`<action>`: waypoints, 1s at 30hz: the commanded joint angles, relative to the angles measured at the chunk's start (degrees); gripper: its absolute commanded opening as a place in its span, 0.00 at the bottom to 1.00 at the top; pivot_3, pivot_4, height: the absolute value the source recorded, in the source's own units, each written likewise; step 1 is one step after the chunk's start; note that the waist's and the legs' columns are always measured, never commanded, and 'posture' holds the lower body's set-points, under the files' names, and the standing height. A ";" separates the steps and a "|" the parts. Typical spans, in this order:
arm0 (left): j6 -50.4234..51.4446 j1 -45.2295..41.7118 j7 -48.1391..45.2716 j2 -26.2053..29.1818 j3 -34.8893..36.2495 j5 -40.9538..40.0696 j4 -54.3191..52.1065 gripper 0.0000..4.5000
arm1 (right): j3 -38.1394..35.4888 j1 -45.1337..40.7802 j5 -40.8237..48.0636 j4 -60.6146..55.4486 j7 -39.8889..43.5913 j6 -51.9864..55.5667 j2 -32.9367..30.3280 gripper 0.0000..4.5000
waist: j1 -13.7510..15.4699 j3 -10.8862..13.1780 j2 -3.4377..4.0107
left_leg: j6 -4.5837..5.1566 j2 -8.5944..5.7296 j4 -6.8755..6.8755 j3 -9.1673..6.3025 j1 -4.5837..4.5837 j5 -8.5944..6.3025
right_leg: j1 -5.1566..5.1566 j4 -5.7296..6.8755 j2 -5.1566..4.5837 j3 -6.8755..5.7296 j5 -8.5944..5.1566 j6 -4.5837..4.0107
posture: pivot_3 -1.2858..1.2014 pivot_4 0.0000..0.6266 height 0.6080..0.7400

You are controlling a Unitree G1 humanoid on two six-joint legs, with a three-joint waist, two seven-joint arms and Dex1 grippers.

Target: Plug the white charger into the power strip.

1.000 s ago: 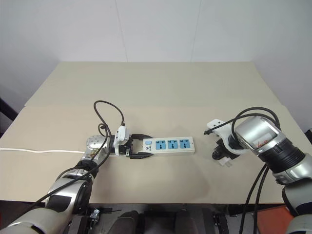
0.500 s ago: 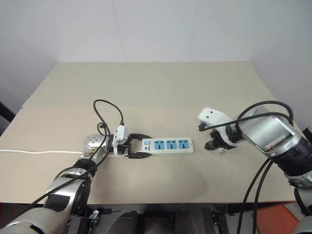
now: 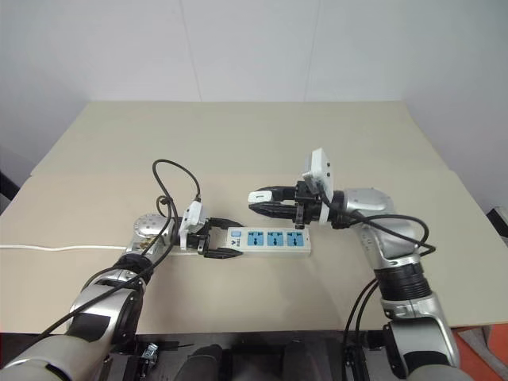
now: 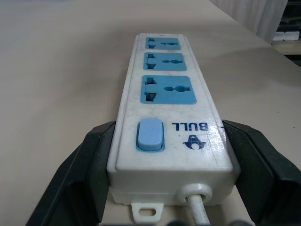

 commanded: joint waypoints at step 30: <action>3.36 1.45 -1.90 3.34 -3.11 1.49 -3.96 0.72 | -1.15 -4.19 -8.31 32.61 5.24 -19.35 13.92 0.25 | -0.32 0.03 0.05 | -0.01 0.46 -0.04 -0.01 0.07 0.00 | -0.07 0.13 0.50 0.06 0.05 -0.19 | 0.52 0.24 1.00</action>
